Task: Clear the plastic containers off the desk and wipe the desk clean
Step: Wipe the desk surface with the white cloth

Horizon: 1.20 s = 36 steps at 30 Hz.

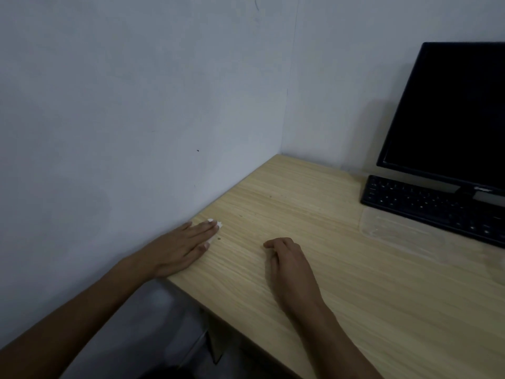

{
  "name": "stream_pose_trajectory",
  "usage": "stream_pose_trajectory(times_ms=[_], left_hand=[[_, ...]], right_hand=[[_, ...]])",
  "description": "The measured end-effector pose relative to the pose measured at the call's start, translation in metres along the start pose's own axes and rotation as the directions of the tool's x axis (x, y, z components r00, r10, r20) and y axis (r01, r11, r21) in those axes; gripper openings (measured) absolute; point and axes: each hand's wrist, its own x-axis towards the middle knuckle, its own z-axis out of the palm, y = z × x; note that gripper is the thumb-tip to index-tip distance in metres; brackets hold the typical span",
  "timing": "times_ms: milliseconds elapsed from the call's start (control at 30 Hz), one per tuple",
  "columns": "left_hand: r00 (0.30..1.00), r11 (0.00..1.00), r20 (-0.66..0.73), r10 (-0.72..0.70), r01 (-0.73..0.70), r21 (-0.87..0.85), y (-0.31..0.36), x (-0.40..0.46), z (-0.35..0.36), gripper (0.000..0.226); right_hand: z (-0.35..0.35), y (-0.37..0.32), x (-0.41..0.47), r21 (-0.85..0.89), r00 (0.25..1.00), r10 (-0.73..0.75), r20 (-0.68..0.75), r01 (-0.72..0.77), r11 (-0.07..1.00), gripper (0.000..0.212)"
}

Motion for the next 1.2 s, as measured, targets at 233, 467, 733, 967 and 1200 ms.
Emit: stream_pose_trajectory(times_ms=[233, 467, 733, 967, 1200], left_hand=[[0.995, 0.995, 0.042, -0.095, 0.095, -0.005, 0.0, 0.005, 0.0, 0.102], [0.909, 0.909, -0.004, -0.417, 0.417, -0.012, 0.034, 0.013, 0.019, 0.081], [0.869, 0.866, -0.02, -0.494, 0.49, -0.103, 0.043, 0.056, 0.014, 0.074], [0.95, 0.95, -0.002, -0.312, 0.312, 0.01, 0.06, 0.019, 0.016, 0.069], [0.728, 0.722, -0.076, -0.682, 0.686, 0.089, 0.066, 0.013, 0.016, 0.086]], right_hand=[[0.001, 0.001, 0.0, 0.015, 1.0, 0.017, -0.005, -0.017, 1.0, 0.03], [0.002, 0.001, -0.001, 0.004, 1.0, 0.01, -0.004, -0.01, 1.0, 0.03], [0.002, 0.002, 0.0, -0.001, 1.0, 0.009, 0.001, -0.009, 1.0, 0.031], [0.0, 0.001, -0.001, 0.018, 1.0, 0.012, 0.002, -0.012, 1.0, 0.03], [0.002, 0.002, -0.001, 0.015, 1.0, 0.013, -0.013, -0.013, 1.0, 0.03]])
